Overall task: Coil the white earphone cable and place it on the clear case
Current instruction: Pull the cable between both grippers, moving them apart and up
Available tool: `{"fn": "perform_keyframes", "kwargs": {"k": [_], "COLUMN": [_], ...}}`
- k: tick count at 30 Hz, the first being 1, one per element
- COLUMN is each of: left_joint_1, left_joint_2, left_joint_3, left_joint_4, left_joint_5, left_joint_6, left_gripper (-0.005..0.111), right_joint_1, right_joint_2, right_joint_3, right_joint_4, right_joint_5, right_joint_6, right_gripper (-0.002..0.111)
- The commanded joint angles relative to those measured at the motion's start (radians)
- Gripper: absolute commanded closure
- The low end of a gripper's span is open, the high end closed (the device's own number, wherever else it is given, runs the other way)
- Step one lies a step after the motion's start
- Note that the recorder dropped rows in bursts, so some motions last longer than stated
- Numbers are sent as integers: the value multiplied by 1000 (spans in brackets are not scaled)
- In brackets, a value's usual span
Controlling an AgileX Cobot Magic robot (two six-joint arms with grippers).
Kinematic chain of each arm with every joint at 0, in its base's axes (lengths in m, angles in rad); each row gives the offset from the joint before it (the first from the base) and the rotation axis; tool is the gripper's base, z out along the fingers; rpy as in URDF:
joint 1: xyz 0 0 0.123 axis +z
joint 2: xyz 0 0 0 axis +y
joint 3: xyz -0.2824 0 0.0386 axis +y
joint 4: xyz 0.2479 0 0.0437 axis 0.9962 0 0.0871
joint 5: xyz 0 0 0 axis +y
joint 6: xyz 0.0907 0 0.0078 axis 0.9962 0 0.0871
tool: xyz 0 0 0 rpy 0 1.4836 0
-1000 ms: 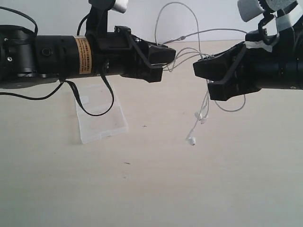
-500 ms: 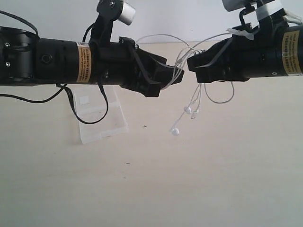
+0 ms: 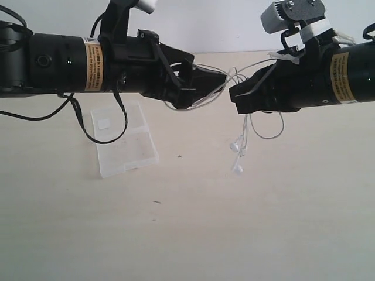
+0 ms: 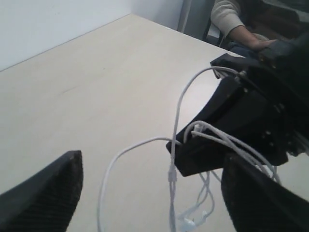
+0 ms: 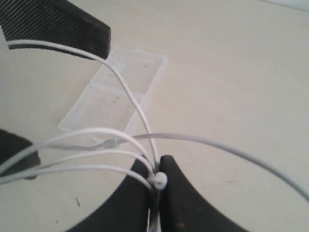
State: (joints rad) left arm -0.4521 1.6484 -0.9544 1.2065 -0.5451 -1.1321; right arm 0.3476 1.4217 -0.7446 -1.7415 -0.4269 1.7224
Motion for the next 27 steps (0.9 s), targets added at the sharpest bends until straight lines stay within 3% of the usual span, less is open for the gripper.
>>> {"fn": "perform_keyframes", "kwargs": {"k": [1, 23, 27], "left_joint_1": [12, 25, 25], "left_joint_2": [-17, -156, -209], "left_joint_3": [1, 1, 1], "left_joint_4": [-26, -6, 25], "left_joint_5": [48, 12, 18], "left_joint_6": [-9, 40, 33], "left_gripper": [31, 31, 31], "right_joint_1": [1, 1, 1], "right_joint_2": [1, 59, 59], "right_joint_3": [-8, -62, -63], "right_joint_4": [-3, -3, -3], "right_joint_5": [7, 20, 164], "right_joint_6": [0, 27, -20], "right_gripper": [108, 108, 108]}}
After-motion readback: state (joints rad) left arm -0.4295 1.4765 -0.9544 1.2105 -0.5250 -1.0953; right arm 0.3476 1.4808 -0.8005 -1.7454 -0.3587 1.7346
